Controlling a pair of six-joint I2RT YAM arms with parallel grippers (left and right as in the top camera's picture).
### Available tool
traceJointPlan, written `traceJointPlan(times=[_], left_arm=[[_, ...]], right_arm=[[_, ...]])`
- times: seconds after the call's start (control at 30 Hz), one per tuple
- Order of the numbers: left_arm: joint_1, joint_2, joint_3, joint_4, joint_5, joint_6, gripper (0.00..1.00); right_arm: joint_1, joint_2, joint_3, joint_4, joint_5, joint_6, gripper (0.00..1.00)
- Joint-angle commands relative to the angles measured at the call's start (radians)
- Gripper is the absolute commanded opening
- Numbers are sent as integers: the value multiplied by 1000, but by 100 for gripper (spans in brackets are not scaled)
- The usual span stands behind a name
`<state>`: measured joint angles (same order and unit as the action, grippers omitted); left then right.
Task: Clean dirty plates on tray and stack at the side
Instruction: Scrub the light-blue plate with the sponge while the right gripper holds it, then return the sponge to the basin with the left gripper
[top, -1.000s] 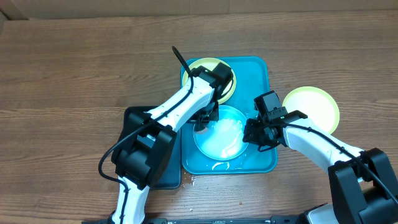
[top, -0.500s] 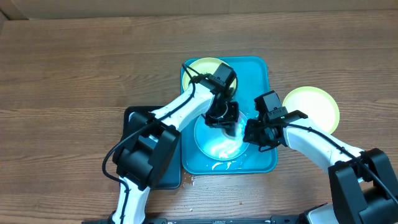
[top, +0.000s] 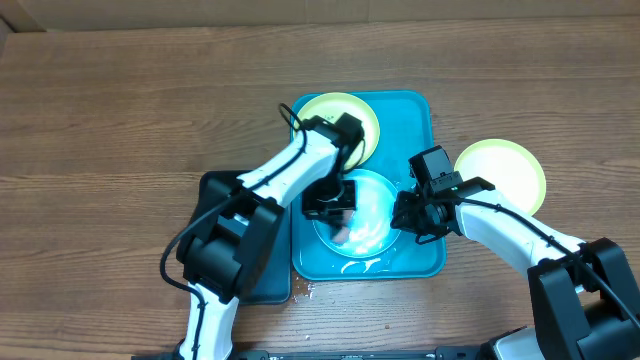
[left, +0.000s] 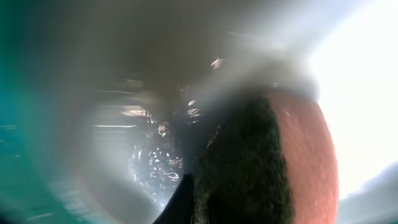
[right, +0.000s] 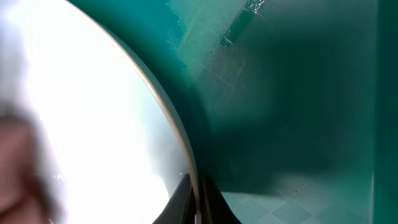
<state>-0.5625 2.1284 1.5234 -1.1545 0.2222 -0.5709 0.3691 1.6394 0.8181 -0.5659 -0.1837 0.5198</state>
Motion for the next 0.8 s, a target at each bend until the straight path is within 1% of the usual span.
traceJointPlan(times=[0.0,0.1,0.17,0.23,0.27,0.4,0.47,0.53,0.63,0.7,0.77], left_arm=[[61,9,-7,-27,-318,-47,4],[83,8,16,-44,-299,-46,4],[93,2,63,-82,-172,-30,4],[95,-13,108,-102,-42,13,4],[95,-27,131,-106,-14,26,4],[97,-115,206,-135,-16,26,4],[105,-177,228,-152,-35,26,4],[118,-240,231,-171,-85,26,4],[143,-318,230,-243,-230,26,4],[158,-341,226,-305,-332,26,4],[173,-346,206,-357,-404,25,4]], right_arm=[[0,39,-27,-14,71,-2,4],[0,39,-27,-14,71,-2,4],[0,39,-27,-14,71,-2,4],[0,39,-27,-14,71,-2,4],[0,39,-27,-14,71,-2,4],[0,39,-27,-15,71,-2,4],[0,39,-27,-15,71,-2,4],[0,39,-27,-15,71,-2,4],[0,39,-27,-15,71,-2,4],[0,39,-27,-15,71,-3,4],[0,39,-27,-14,71,-3,4]])
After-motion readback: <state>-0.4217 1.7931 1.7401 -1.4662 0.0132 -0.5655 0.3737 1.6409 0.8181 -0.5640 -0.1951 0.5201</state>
